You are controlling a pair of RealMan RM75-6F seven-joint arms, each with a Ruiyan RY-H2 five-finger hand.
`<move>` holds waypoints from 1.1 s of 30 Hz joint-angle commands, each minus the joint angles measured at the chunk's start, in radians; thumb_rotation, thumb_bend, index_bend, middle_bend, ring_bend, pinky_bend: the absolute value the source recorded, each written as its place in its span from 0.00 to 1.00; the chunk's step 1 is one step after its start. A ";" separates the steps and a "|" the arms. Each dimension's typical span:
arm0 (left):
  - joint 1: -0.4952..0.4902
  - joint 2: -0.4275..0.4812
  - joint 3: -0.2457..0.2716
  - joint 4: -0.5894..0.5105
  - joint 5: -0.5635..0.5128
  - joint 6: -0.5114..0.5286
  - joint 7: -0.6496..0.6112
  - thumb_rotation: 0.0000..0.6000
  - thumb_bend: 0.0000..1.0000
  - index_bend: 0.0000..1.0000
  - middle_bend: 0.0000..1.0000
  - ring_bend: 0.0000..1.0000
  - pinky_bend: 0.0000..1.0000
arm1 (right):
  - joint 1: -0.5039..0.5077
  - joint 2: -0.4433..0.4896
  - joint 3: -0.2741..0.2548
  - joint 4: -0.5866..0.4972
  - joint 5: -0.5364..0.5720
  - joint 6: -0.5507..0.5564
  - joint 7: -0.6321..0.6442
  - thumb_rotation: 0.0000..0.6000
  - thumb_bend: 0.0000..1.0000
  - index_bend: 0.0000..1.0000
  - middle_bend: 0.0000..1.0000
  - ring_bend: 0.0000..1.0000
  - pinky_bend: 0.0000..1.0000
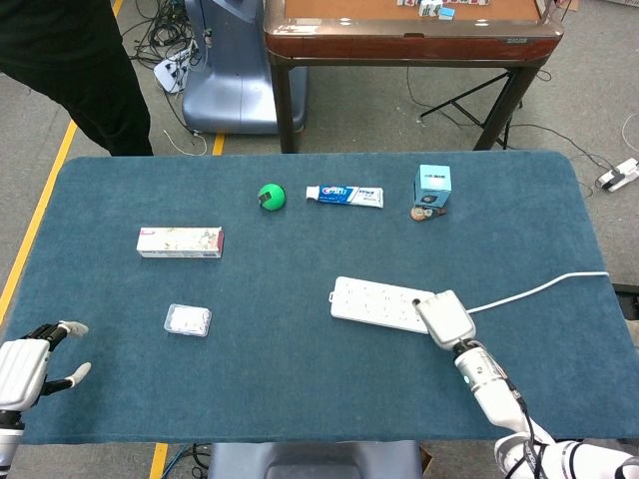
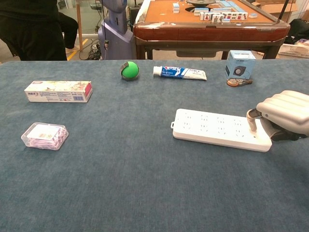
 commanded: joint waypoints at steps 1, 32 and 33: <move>0.000 0.001 0.000 0.000 -0.001 0.000 -0.001 1.00 0.20 0.46 0.42 0.39 0.54 | 0.001 -0.002 -0.002 0.004 0.003 -0.001 0.001 1.00 0.92 0.39 1.00 1.00 1.00; 0.012 0.009 0.008 -0.022 0.031 0.031 0.011 1.00 0.20 0.45 0.42 0.39 0.54 | -0.216 0.240 -0.032 -0.210 -0.085 0.391 -0.002 1.00 0.36 0.39 0.44 0.47 0.56; 0.013 0.010 0.009 -0.024 0.034 0.034 0.010 1.00 0.20 0.45 0.42 0.39 0.54 | -0.230 0.243 -0.031 -0.208 -0.077 0.406 0.002 1.00 0.34 0.39 0.42 0.43 0.48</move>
